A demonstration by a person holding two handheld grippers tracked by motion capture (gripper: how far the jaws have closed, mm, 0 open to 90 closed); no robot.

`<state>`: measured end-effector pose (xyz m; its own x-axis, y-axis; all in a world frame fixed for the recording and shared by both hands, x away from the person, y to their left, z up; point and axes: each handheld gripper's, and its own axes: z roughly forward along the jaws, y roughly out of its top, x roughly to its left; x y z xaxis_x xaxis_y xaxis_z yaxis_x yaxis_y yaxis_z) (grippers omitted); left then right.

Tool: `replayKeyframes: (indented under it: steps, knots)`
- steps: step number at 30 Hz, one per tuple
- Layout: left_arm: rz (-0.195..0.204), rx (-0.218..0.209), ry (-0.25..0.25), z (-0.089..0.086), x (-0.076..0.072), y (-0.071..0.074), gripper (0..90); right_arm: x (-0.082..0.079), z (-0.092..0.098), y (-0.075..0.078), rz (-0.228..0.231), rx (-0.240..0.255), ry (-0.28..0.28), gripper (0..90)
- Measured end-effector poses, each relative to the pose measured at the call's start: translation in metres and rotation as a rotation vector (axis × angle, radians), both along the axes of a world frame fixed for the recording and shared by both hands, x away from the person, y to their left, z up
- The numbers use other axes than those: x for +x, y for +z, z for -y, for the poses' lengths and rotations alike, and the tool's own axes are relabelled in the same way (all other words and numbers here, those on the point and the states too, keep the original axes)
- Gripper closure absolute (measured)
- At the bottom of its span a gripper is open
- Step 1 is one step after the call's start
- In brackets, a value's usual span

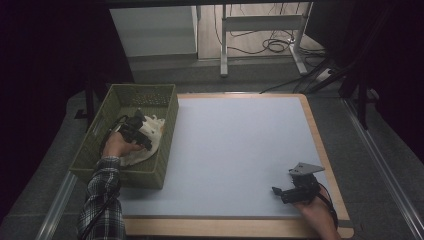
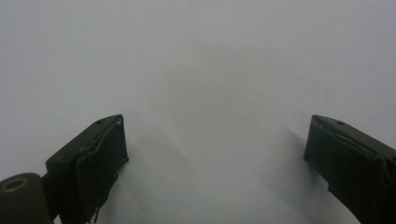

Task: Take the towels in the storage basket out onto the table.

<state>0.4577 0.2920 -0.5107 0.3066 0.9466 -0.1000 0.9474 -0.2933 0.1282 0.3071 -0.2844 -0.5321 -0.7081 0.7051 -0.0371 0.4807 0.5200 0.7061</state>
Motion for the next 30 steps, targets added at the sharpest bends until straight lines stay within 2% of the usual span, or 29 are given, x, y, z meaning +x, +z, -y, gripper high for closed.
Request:
replayKeyframes:
  steps: [2,3,4,6,7,8,12,16,21,24,27,30]
  knots:
    - [0.006,-0.004,0.003,0.0,-0.002,0.001,27.7,0.0,0.0,0.0,0.0,0.0,0.0,5.9]
    - [0.017,0.0,0.0,0.0,-0.003,0.004,34.0,0.0,0.0,0.0,0.0,0.0,0.0,5.9]
    - [0.028,0.02,0.001,-0.002,-0.005,0.005,48.3,0.0,0.0,0.0,0.0,0.0,0.0,5.9]
    - [0.033,0.009,0.012,-0.004,-0.006,0.006,59.8,0.0,0.0,0.0,0.0,0.0,0.0,5.9]
    - [0.034,-0.004,0.011,-0.005,-0.006,0.007,68.6,0.0,0.0,0.0,0.0,0.0,0.0,5.9]
    - [0.034,-0.004,0.013,-0.005,-0.006,0.007,72.2,0.0,0.0,0.0,0.0,0.0,0.0,5.9]
    - [0.034,-0.035,0.036,-0.01,-0.006,0.008,77.9,0.0,0.0,0.0,0.0,0.0,0.0,5.9]
    - [0.059,-0.048,0.035,-0.011,-0.007,0.012,79.0,0.0,0.0,0.0,0.0,0.0,0.0,5.9]
    - [0.132,-0.115,0.047,-0.016,-0.01,0.021,79.0,0.0,0.0,0.0,0.0,0.0,0.0,5.9]
    - [0.162,-0.161,0.055,-0.02,-0.013,0.025,78.9,0.0,0.0,0.0,0.0,0.0,0.0,5.9]
    - [0.193,-0.186,0.058,-0.024,-0.018,0.029,78.6,0.0,0.0,0.0,0.0,0.0,0.0,5.9]
    - [0.24,-0.218,0.063,-0.028,-0.023,0.037,78.6,0.0,0.0,0.0,0.0,0.0,0.0,5.9]
